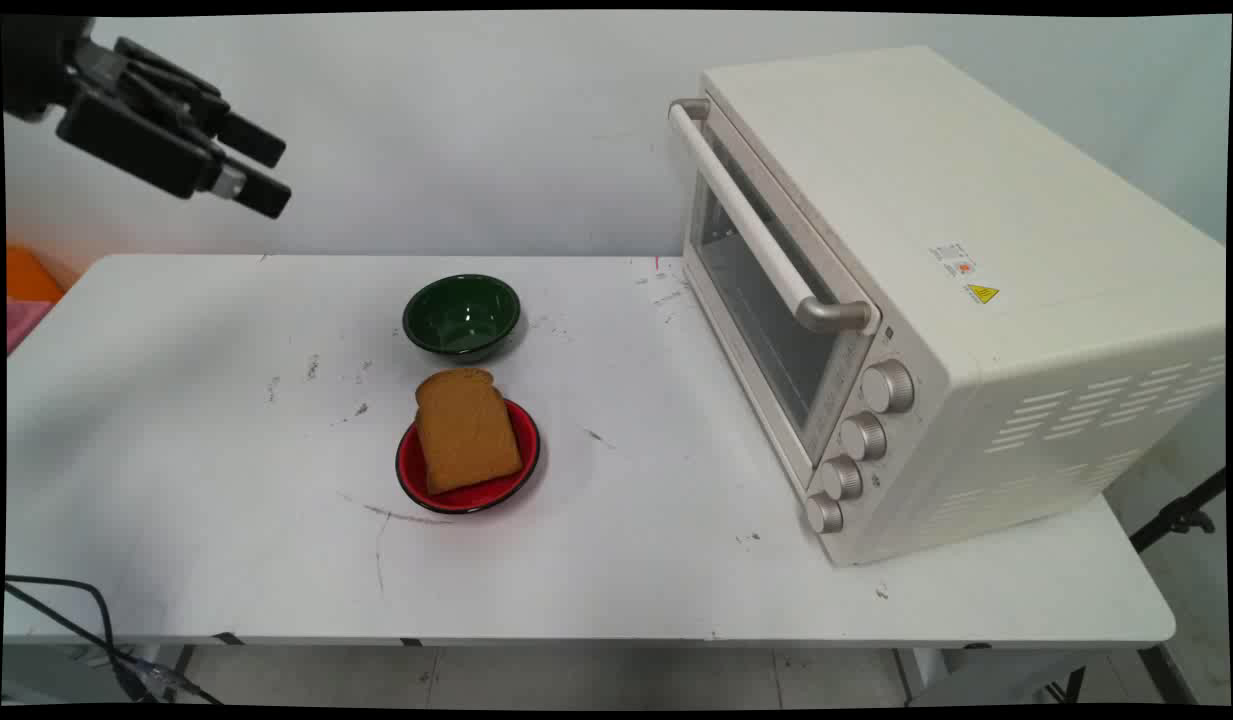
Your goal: Open the oven
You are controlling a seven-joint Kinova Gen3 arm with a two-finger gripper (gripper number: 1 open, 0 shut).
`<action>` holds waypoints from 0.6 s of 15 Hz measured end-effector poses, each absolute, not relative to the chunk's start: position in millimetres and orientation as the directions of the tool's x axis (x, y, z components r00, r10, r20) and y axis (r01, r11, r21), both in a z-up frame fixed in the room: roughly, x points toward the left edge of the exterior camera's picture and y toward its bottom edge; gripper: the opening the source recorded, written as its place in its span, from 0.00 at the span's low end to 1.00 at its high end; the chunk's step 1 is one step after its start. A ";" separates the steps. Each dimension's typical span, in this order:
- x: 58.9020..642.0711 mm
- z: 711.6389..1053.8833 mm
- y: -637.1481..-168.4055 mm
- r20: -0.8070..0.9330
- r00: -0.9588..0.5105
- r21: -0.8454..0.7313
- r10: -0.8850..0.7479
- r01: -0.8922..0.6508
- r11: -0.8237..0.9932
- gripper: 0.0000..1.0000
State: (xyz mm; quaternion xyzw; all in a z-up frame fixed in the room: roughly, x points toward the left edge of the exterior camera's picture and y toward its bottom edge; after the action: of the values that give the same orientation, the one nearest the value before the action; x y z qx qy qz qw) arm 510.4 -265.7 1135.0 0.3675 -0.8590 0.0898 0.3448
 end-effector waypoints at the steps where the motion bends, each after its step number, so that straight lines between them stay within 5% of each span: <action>1: 508.5 1137.1 -267.9 0.661 -0.494 0.094 -0.565 -0.692 0.716 1.00; 9: 456.8 1162.2 -336.6 0.676 -0.516 0.045 -0.526 -0.684 0.728 1.00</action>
State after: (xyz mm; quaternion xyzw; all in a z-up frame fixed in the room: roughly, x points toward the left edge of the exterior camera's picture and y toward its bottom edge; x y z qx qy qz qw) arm 456.8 -336.6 1162.2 0.3506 -0.8631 0.1143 0.3451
